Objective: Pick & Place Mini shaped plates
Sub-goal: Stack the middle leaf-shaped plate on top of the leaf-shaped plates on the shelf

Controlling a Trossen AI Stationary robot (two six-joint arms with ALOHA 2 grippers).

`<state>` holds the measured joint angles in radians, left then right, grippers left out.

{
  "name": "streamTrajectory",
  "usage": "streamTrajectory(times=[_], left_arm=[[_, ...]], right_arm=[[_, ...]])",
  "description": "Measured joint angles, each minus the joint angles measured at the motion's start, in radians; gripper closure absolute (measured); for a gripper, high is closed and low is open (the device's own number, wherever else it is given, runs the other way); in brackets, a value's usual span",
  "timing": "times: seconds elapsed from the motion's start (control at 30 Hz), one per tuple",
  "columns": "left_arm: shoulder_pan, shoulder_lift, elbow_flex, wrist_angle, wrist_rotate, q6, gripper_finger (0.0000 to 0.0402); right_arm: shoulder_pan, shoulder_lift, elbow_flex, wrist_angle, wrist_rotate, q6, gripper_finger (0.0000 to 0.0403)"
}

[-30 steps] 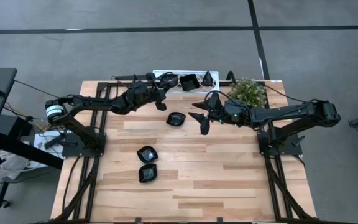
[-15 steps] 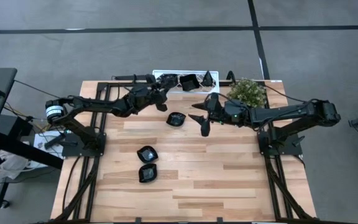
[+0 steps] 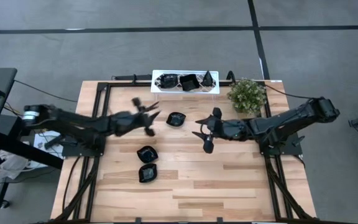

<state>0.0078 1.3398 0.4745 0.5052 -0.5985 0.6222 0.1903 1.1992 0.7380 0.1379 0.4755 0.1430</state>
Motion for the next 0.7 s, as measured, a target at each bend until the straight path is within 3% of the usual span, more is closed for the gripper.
streamTrajectory(times=[0.13,0.2,0.27,0.33,0.43,0.53,0.7], left_arm=[[-0.098,-0.201,-0.133,-0.117,0.013,-0.247,0.0293],[-0.133,-0.289,-0.187,-0.211,0.079,-0.357,0.0293],[-0.151,-0.366,-0.223,-0.291,0.203,-0.493,0.0293],[-0.153,-0.425,-0.239,-0.361,0.397,-0.638,0.0293],[-0.153,-0.452,-0.244,-0.477,0.626,-0.837,0.0293],[-0.155,-0.439,-0.244,-0.552,0.638,-0.937,0.0293],[-0.147,-0.376,-0.244,-0.594,0.625,-0.972,0.0293]], right_arm=[[0.013,0.000,-0.056,0.031,0.006,0.037,0.0173],[0.011,0.000,-0.073,0.044,0.007,0.054,0.0173],[0.010,0.000,-0.088,0.061,0.009,0.065,0.0173],[0.009,0.000,-0.099,0.081,0.013,0.064,0.0173],[0.009,0.000,-0.103,0.106,0.013,0.037,0.0173],[0.009,0.000,-0.103,0.128,0.013,0.010,0.0173],[0.009,0.000,-0.103,0.138,0.000,0.007,0.0173]])
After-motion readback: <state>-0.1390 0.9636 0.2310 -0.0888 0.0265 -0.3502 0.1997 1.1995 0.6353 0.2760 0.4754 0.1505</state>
